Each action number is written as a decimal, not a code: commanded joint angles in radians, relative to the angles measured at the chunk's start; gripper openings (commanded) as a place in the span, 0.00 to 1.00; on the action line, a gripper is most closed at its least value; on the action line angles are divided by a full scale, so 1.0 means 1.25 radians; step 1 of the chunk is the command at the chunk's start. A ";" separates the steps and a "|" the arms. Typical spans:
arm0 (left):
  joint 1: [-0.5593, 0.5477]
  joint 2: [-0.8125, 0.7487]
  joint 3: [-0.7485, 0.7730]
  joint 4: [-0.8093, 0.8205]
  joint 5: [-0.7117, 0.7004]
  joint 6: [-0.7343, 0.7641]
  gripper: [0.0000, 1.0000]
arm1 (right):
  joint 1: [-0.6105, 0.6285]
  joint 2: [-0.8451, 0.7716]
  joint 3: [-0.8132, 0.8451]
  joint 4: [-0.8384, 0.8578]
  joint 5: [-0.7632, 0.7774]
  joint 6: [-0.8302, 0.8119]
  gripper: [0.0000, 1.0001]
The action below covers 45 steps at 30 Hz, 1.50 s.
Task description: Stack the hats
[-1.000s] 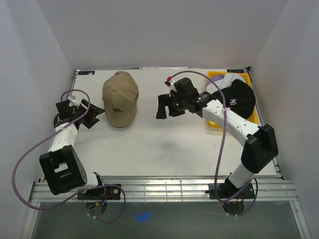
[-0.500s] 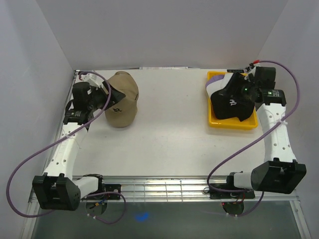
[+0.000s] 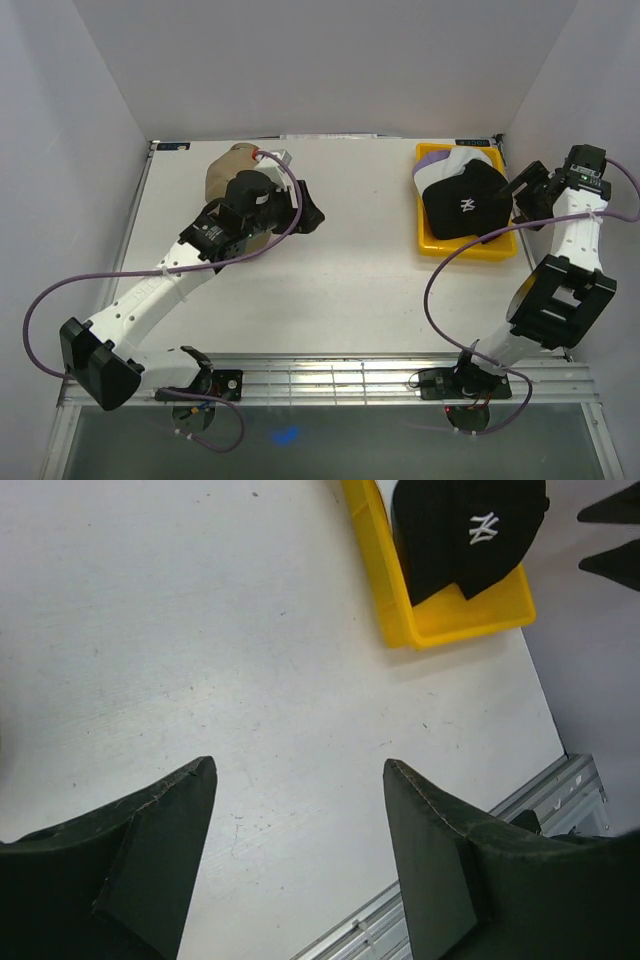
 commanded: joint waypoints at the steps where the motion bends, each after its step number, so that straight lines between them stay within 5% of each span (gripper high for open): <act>1: -0.041 -0.020 0.032 -0.020 -0.061 0.030 0.78 | -0.012 0.056 0.081 0.029 0.018 0.039 0.78; 12: -0.051 -0.085 0.008 -0.050 -0.037 0.052 0.79 | -0.008 0.200 0.163 0.082 -0.008 0.177 0.76; 23: -0.052 -0.086 -0.013 -0.059 -0.034 0.062 0.79 | 0.030 0.244 0.109 0.132 0.077 0.150 0.75; 30: -0.052 -0.073 0.006 -0.070 -0.034 0.069 0.79 | 0.043 0.249 0.087 0.156 0.099 0.138 0.50; 31: -0.052 -0.072 0.006 -0.071 -0.034 0.068 0.79 | 0.043 0.245 0.086 0.160 0.101 0.138 0.37; 35: -0.052 -0.064 0.003 -0.070 -0.034 0.063 0.79 | 0.044 0.224 0.088 0.161 0.099 0.130 0.17; 39: -0.052 -0.057 0.002 -0.065 -0.001 0.061 0.79 | 0.044 0.186 0.102 0.147 0.102 0.122 0.08; 45: -0.052 -0.051 0.002 -0.054 0.016 0.063 0.85 | 0.044 0.112 0.118 0.123 0.085 0.112 0.08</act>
